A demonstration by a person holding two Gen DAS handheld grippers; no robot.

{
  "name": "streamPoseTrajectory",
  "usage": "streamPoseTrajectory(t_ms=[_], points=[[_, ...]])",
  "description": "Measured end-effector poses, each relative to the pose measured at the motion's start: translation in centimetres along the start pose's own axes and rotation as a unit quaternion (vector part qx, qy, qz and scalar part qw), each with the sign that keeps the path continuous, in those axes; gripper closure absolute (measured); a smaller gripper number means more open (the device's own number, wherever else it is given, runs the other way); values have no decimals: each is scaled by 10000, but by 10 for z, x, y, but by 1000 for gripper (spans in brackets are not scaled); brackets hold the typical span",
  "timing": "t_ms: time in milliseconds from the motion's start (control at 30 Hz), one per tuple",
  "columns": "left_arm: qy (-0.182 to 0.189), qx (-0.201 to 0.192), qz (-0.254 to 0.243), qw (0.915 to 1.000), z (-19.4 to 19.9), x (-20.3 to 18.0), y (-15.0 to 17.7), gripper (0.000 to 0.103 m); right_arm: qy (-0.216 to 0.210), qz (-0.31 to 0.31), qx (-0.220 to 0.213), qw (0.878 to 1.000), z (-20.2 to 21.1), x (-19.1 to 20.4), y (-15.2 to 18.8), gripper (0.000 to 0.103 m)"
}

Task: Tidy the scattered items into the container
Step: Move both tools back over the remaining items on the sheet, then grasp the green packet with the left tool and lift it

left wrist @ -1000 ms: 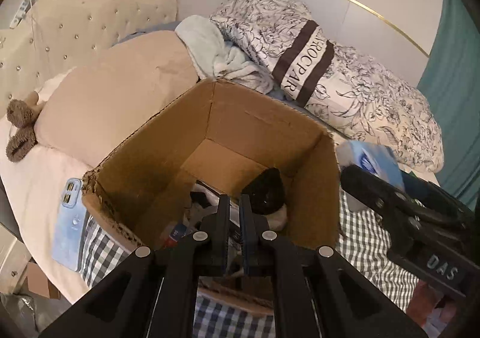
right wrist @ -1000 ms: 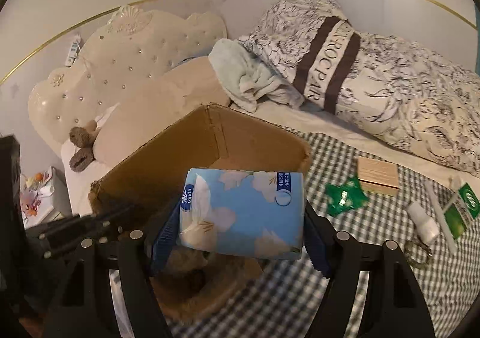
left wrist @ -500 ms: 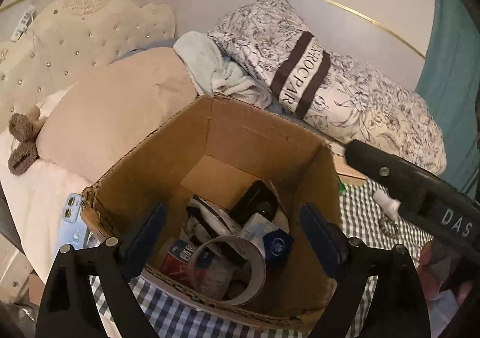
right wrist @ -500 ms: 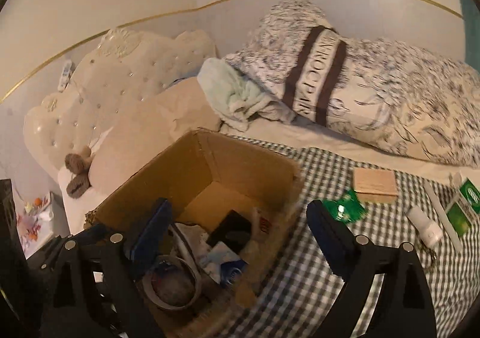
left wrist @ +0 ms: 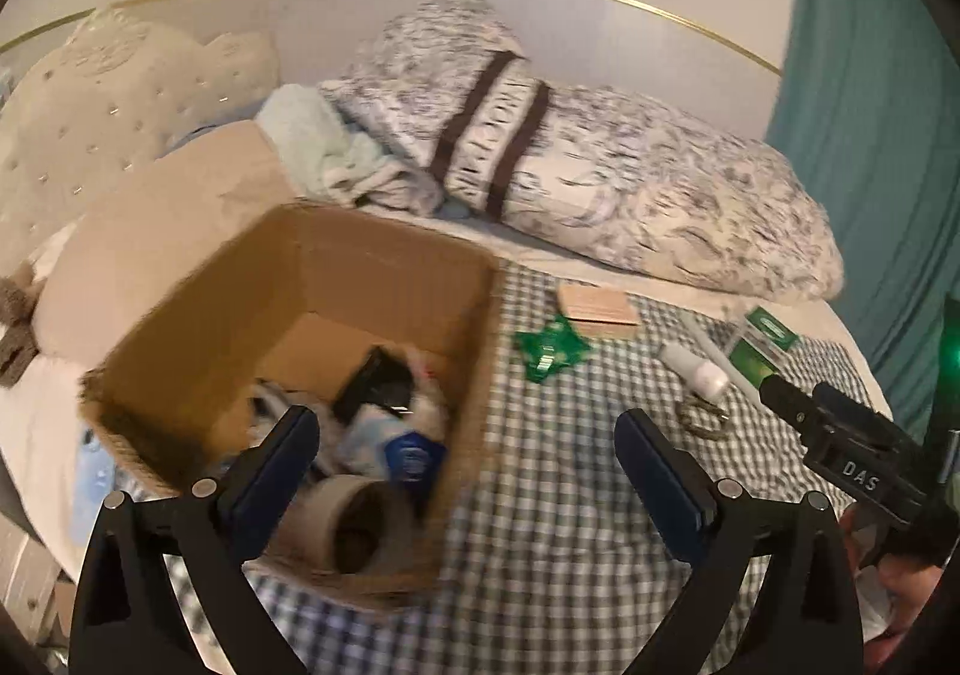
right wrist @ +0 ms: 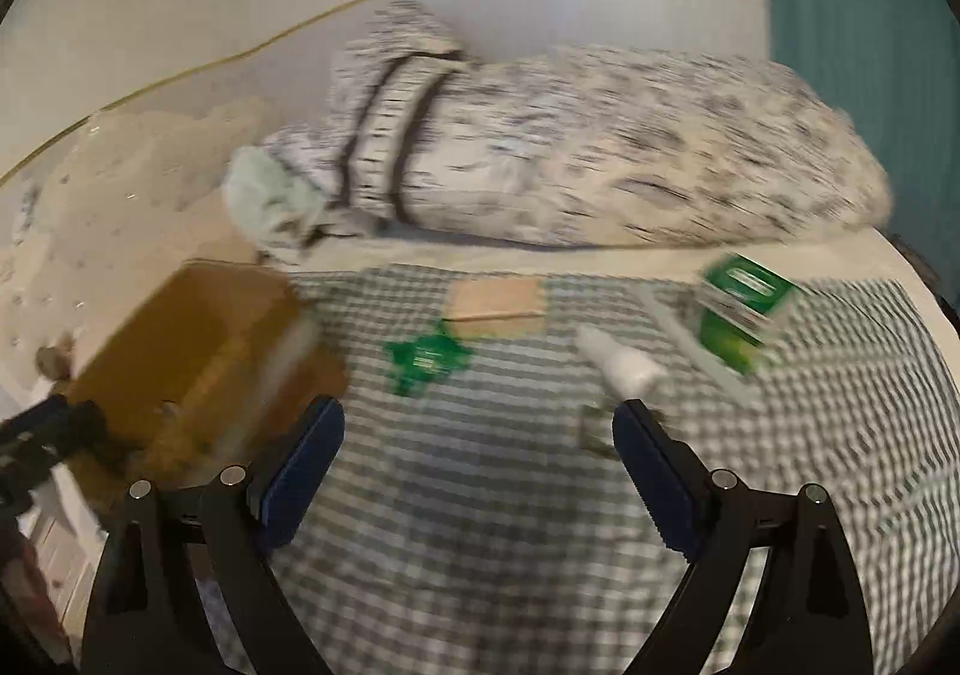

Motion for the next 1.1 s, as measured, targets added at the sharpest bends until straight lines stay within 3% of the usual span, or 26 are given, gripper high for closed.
streamPoseTrajectory(t_ms=[200, 433, 733, 1100], points=[[371, 284, -174, 9988, -34, -54, 2, 0, 314, -370, 193, 9986, -10, -62, 18, 11], [501, 629, -392, 9960, -94, -91, 7, 0, 471, -294, 467, 9974, -42, -84, 31, 11], [670, 1085, -452, 9908, -183, -108, 19, 0, 609, -175, 905, 9939, -106, -92, 48, 11], [354, 1308, -207, 9906, -274, -98, 18, 0, 926, -125, 1306, 9870, -164, -99, 62, 11]])
Point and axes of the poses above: each gripper's, at about its wrist camera, not at the fingertips, and z roughly against the way its jaws point, x to its left, y to its underside, the point moved 1 cm from there along -z, roughly the way its jaws point, and after that the axes turned 2 degrees about -x, right-handed, at the moved point
